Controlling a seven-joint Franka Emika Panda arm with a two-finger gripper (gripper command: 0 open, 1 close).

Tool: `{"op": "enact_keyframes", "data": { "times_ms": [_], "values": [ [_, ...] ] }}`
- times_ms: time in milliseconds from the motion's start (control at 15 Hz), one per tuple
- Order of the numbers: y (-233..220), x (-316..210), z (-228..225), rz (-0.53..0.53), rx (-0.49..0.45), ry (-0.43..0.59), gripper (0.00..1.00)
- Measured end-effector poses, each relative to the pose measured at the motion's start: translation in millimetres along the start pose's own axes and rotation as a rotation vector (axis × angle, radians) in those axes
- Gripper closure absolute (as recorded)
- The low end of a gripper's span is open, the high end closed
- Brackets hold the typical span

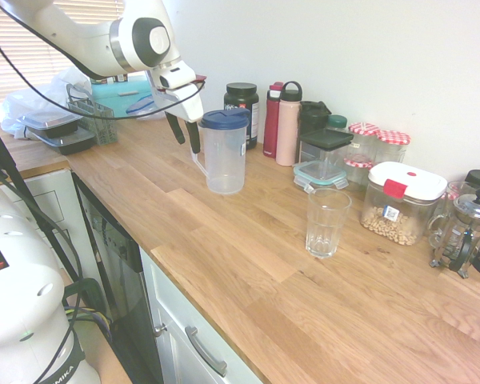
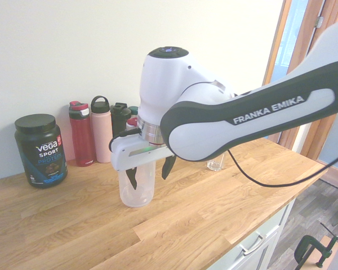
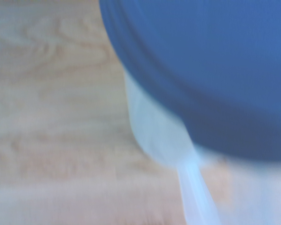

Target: Pour me some water

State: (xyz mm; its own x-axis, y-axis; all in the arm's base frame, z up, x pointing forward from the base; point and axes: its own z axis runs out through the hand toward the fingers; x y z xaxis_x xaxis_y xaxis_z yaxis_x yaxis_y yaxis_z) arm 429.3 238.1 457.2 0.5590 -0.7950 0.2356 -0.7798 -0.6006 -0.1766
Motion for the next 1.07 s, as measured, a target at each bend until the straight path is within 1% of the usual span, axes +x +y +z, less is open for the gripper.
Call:
{"op": "enact_keyframes", "data": {
  "times_ms": [267,1067],
  "values": [
    [-7,14,2,0.021,0.006,0.023,1.00],
    [-7,16,7,0.027,-0.001,0.017,1.00]
  ]
}}
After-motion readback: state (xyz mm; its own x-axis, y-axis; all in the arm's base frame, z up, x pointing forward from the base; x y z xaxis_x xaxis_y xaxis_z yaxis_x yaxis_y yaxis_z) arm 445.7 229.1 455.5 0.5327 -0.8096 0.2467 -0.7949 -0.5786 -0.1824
